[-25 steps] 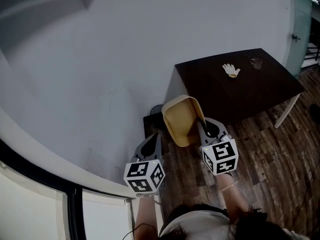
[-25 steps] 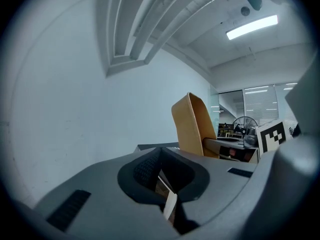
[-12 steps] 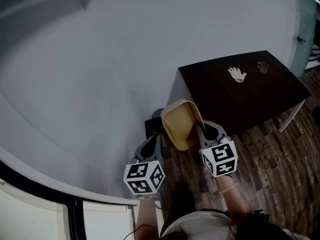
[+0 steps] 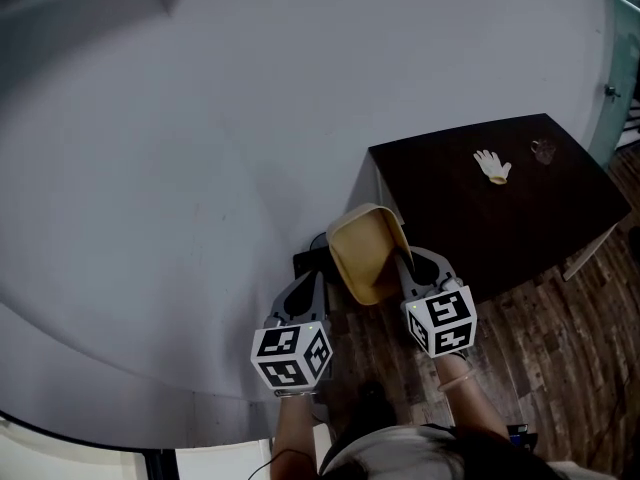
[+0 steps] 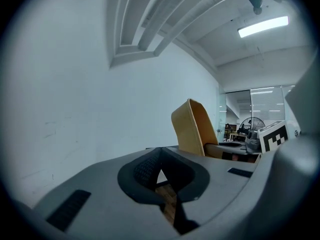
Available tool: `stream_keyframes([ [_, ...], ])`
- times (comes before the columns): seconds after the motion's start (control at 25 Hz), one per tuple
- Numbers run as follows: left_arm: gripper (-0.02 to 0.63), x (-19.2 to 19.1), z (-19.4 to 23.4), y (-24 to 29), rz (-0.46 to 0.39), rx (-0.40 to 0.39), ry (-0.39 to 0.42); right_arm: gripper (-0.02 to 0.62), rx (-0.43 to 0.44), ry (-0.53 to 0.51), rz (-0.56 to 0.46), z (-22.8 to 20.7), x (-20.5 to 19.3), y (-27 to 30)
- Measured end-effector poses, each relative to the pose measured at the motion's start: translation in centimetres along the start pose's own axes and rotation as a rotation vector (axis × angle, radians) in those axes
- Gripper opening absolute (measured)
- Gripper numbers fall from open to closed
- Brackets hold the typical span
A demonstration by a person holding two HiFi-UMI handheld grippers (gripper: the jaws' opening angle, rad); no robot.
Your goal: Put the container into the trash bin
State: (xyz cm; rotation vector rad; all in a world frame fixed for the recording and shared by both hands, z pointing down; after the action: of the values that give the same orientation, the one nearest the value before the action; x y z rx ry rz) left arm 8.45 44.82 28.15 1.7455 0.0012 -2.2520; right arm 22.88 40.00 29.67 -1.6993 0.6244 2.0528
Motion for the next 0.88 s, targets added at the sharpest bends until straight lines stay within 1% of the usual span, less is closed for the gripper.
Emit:
stream_keyframes([
  [0.2, 0.02, 2.4, 4.1, 3.8, 0.005, -0.011, 0.002, 0.006, -0.012, -0.006, 0.005, 0.1, 1.3, 6.0],
  [0.36, 0.02, 3.3, 7.1, 6.5, 0.015, -0.028, -0.008, 0.007, -0.033, -0.012, 0.015, 0.2, 1.7, 9.8],
  [0.64, 0.02, 3.9, 9.7, 10.2, 0.032, -0.049, -0.025, 0.008, -0.052, -0.006, 0.029, -0.2, 1.5, 13.9],
  [0.88, 0.02, 3.9, 11.8, 13.8, 0.034, -0.042, -0.036, 0.006, -0.044, 0.0, 0.03, -1.3, 0.8, 17.7],
])
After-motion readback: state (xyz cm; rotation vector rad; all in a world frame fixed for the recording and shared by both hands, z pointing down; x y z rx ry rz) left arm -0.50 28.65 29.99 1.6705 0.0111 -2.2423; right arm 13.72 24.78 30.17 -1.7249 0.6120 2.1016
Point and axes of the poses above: the fingertips, and each gripper's own axes: y forward along the fingers, z to its left, x out of its top, the point moved 1 cm from there along -y, backward along the fingers, and after that the axes turned 9 degrees about -y, right-handed, at the moved point
